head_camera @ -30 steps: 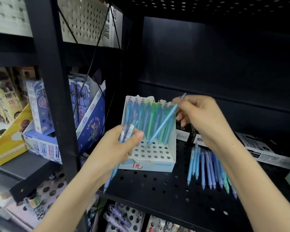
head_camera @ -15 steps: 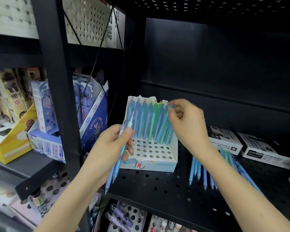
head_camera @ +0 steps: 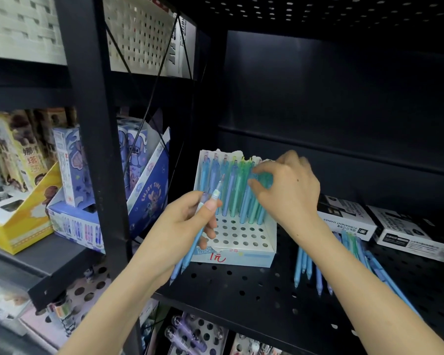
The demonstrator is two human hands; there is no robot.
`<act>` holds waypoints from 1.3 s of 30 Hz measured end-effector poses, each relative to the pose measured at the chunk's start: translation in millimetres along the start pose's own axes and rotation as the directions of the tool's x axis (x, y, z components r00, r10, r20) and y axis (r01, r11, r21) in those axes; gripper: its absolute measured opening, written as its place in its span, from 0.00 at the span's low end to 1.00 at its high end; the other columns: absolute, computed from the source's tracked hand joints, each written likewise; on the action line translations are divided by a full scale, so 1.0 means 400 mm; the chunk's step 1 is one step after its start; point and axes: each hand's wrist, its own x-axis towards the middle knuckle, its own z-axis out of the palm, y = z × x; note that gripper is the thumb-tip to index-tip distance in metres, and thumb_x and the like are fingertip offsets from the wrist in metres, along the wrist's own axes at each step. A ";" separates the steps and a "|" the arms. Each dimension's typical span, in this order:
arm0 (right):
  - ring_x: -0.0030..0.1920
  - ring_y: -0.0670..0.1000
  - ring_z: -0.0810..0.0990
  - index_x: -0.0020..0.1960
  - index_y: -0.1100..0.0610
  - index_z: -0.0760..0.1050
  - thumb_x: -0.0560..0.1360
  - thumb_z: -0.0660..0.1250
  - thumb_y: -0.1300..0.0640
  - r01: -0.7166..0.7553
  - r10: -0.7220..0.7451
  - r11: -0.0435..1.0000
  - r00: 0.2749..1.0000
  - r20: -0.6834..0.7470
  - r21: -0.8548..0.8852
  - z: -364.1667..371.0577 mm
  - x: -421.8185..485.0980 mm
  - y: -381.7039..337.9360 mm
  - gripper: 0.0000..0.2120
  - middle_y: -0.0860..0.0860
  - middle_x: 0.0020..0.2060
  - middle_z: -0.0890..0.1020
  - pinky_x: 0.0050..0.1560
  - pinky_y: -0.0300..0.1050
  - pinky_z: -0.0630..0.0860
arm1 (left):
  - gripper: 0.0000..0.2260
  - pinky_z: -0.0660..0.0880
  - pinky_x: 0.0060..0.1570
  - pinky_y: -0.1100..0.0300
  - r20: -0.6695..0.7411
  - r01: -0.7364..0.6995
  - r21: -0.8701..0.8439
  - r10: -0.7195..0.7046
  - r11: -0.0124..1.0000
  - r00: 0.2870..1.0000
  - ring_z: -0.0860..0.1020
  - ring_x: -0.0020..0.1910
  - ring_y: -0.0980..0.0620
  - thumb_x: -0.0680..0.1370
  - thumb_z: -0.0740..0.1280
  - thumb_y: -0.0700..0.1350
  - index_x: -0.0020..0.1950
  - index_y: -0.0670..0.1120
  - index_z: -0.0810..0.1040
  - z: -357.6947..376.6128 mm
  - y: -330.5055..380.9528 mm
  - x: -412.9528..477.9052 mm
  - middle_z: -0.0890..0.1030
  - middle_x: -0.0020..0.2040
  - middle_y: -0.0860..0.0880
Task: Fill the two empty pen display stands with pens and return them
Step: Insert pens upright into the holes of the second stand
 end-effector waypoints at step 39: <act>0.32 0.45 0.75 0.38 0.57 0.77 0.69 0.71 0.44 -0.028 0.075 0.890 0.993 -0.087 0.454 0.033 -0.001 0.007 0.15 0.45 0.29 0.77 0.36 0.39 0.73 | 0.13 0.68 0.37 0.79 -0.284 -0.014 0.452 0.159 0.892 0.945 0.76 0.41 0.64 0.81 0.57 0.49 0.59 0.48 0.78 -0.002 -0.054 0.069 0.77 0.42 0.63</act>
